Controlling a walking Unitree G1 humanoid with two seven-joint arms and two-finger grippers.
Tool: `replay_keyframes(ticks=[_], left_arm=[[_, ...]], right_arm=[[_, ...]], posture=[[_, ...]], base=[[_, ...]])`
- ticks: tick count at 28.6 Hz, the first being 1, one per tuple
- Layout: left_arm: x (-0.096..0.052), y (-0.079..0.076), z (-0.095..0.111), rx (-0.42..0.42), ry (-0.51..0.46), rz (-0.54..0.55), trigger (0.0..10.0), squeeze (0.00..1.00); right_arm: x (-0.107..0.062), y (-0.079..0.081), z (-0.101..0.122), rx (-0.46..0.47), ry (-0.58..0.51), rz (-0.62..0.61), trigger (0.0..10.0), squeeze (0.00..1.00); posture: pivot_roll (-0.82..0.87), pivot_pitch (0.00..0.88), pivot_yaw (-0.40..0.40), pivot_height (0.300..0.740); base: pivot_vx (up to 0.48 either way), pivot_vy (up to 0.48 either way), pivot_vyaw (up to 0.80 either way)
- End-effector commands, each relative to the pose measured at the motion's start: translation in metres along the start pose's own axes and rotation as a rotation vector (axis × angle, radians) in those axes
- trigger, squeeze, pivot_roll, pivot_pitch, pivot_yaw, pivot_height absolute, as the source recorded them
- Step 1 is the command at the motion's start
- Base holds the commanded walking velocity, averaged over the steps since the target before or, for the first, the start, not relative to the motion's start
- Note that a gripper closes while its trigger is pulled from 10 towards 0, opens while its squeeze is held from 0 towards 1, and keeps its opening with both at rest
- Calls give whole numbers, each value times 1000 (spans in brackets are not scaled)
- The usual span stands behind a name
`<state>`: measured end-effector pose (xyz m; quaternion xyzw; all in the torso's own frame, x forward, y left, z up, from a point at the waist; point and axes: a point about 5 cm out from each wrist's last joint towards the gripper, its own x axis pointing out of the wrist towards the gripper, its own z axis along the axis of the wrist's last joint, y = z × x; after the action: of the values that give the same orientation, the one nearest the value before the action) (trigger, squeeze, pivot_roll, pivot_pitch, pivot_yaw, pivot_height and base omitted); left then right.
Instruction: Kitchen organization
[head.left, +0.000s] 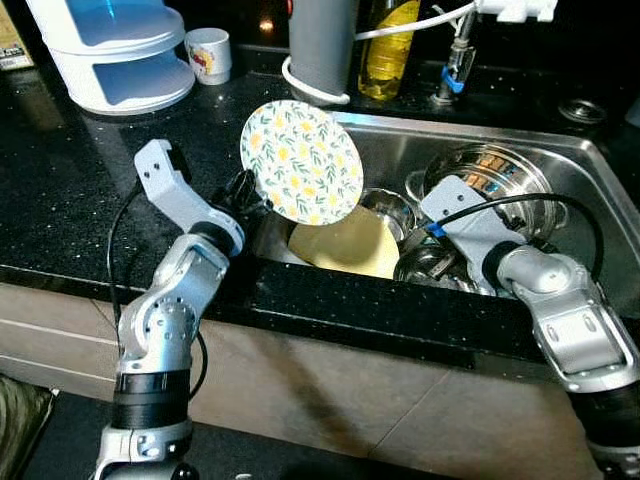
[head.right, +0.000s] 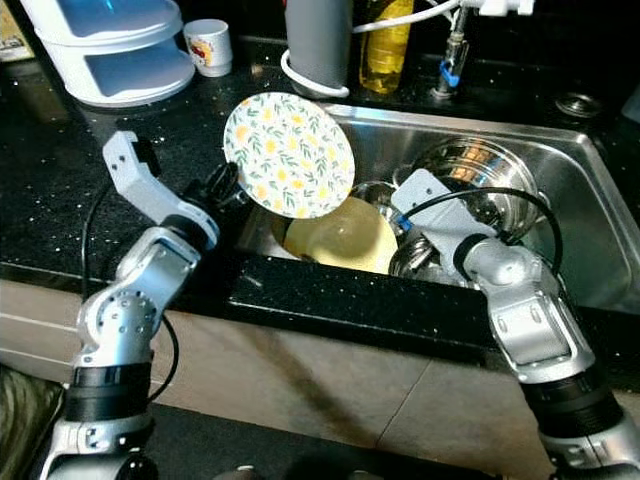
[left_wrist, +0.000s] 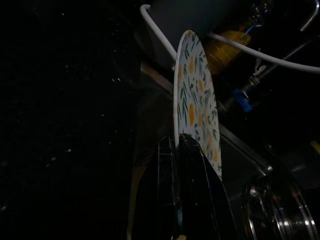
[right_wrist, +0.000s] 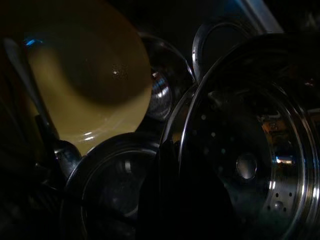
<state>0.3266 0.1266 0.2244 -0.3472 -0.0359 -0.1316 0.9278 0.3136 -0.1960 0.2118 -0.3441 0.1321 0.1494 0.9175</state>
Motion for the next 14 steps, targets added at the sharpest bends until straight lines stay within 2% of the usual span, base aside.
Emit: replay_keyframes(ticks=[1,6,9,14], left_arm=[[3,-3,-4,-11,27,-18,10000,0],[7,-6,-6,-29,39,-39,10000,0],[12,-11,-5,-47,59,-70,10000,0],[17,-16,0,-52,69,-98,10000,0]], right_arm=[[0,-11,1,48,23,-63,10000,0],[4,-14,2,99,43,-80,10000,0],[9,-14,6,158,79,-93,10000,0],[11,-13,12,172,84,-87,10000,0]], posture=[[-39,135,-40,740],[-41,145,-41,740],[-52,189,-42,740],[-53,221,-41,740]], base=[[0,0,0],[0,0,0],[0,0,0],[0,0,0]])
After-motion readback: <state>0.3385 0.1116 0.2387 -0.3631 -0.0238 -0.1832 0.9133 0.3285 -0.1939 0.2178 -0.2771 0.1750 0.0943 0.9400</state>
